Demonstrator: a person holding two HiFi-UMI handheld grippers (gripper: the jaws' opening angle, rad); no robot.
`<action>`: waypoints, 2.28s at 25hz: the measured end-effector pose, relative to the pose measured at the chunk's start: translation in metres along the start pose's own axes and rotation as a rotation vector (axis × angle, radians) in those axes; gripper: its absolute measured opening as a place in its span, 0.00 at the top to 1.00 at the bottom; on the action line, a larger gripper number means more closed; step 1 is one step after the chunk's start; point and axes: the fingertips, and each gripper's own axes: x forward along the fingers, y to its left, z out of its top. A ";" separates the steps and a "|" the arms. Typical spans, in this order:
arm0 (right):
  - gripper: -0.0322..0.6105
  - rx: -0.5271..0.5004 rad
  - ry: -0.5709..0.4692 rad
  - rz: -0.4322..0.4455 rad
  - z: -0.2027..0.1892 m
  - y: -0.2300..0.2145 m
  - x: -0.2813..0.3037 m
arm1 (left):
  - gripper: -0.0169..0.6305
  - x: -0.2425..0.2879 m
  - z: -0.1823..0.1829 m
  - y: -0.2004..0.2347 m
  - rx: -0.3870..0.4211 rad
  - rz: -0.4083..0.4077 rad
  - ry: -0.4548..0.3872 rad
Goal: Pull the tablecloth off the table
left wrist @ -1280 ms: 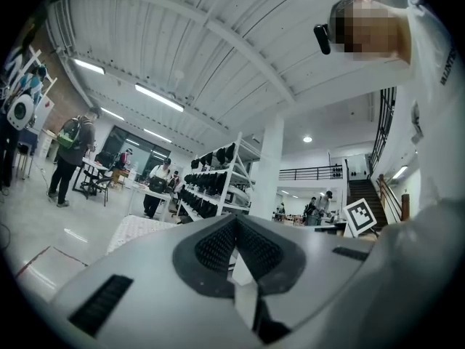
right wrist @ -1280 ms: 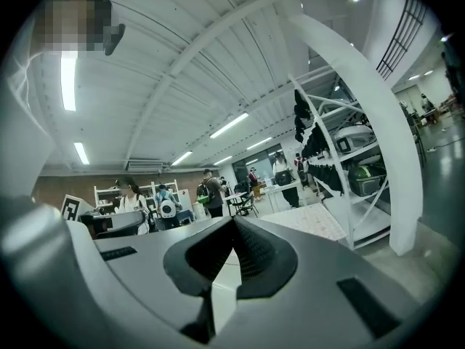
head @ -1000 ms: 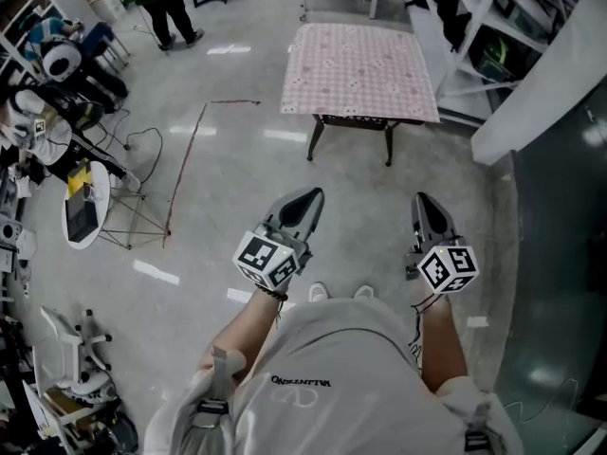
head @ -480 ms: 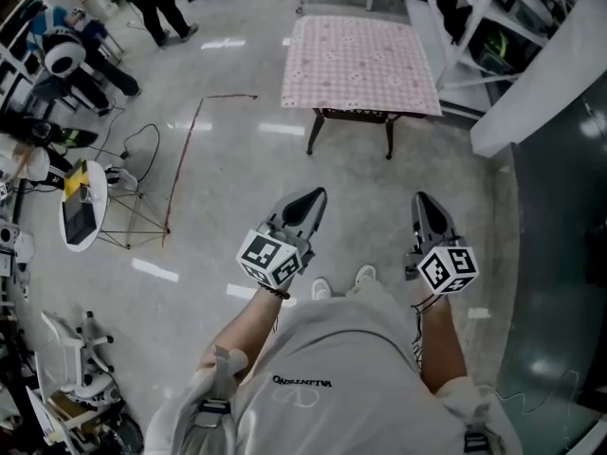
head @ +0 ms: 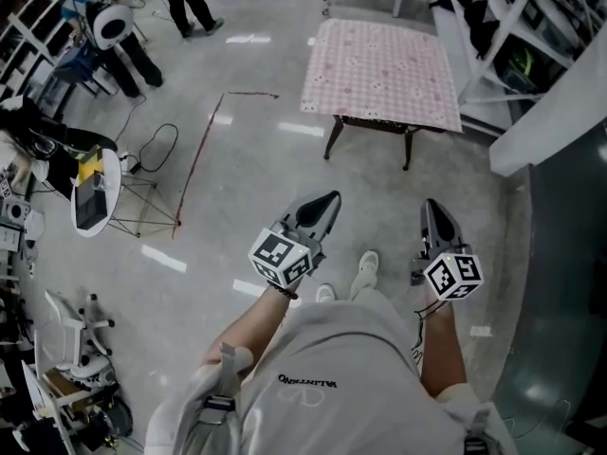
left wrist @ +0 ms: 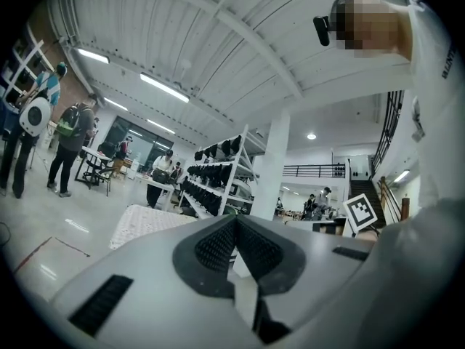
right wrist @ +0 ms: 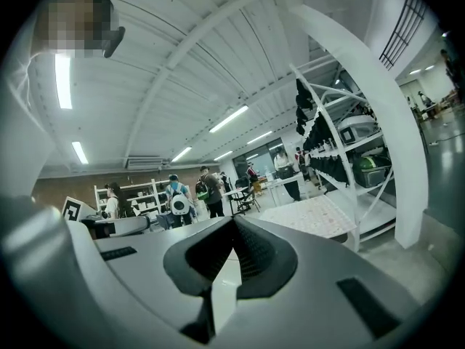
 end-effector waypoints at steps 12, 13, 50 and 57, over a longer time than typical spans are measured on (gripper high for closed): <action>0.94 0.034 0.036 0.103 0.018 -0.068 0.083 | 0.97 0.091 0.009 0.030 0.022 0.071 0.010; 0.94 0.036 0.037 0.116 0.022 -0.073 0.091 | 0.97 0.099 0.011 0.033 0.023 0.079 0.007; 0.93 0.240 0.145 0.022 0.005 -0.176 0.313 | 0.97 0.267 -0.001 0.215 -0.119 0.001 0.083; 0.93 0.246 0.157 -0.069 -0.007 -0.187 0.343 | 0.97 0.300 -0.028 0.241 -0.141 -0.102 0.161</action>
